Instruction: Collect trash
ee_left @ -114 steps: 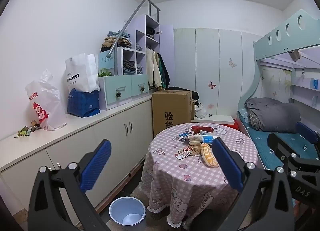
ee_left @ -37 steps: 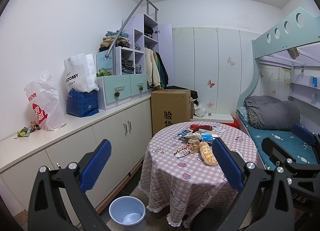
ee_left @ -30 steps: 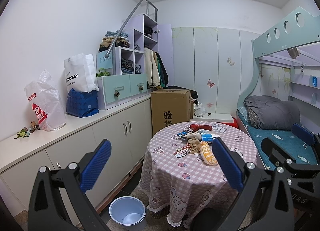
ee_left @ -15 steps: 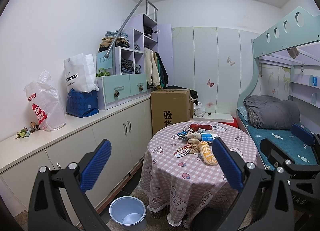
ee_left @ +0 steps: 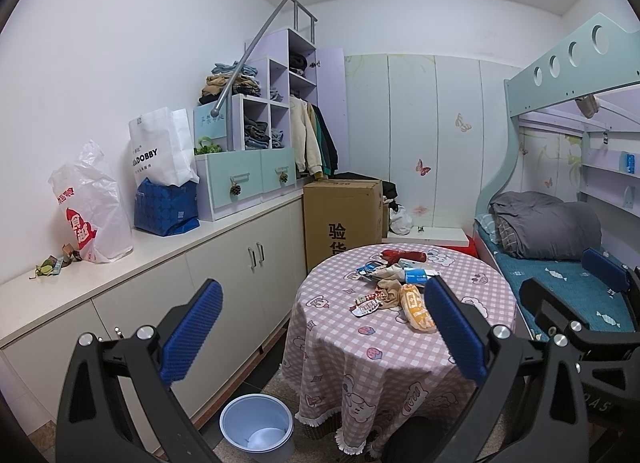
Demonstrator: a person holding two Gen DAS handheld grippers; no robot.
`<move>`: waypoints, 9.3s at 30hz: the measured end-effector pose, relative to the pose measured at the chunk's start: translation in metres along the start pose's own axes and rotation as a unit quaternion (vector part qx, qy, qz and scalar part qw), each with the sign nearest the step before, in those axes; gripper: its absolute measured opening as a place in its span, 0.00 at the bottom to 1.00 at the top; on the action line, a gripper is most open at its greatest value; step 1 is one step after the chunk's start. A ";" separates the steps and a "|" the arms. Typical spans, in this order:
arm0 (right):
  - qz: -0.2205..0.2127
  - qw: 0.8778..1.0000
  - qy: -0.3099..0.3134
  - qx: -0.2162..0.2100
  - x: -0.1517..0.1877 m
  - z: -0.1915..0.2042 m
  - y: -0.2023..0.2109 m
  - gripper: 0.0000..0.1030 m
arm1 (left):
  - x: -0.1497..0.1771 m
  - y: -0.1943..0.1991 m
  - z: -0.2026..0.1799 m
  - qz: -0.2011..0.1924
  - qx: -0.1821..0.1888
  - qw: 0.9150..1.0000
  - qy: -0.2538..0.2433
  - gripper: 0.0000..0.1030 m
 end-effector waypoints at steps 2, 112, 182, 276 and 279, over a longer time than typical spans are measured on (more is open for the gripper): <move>0.000 1.000 0.001 -0.001 0.002 0.002 0.000 0.94 | 0.000 0.000 0.000 0.000 0.000 1.000 0.000 0.96; 0.234 0.964 -0.063 -0.109 0.128 0.028 -0.291 0.31 | 0.147 -0.333 0.040 0.278 0.076 0.955 0.073 0.39; 0.299 0.920 -0.019 -0.251 0.212 0.292 -0.369 0.58 | 0.233 -0.323 0.307 0.309 -0.155 0.912 0.219 0.66; 0.218 0.963 -0.096 -0.125 0.103 0.009 -0.354 0.02 | 0.122 -0.389 0.024 0.286 0.116 0.945 0.111 0.09; 0.207 0.964 -0.085 -0.146 0.087 0.033 -0.345 0.02 | 0.120 -0.376 0.047 0.280 0.101 0.947 0.121 0.10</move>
Point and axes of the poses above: each gripper's, at about its wrist camera, not at the fingertips, and y roughly against the way its jaws point, z to its left, x to its underside, the point moved 10 cm from there along -y, roughly the way its jaws point, and after that the axes turned 7 degrees about y, right-handed, at the moved point
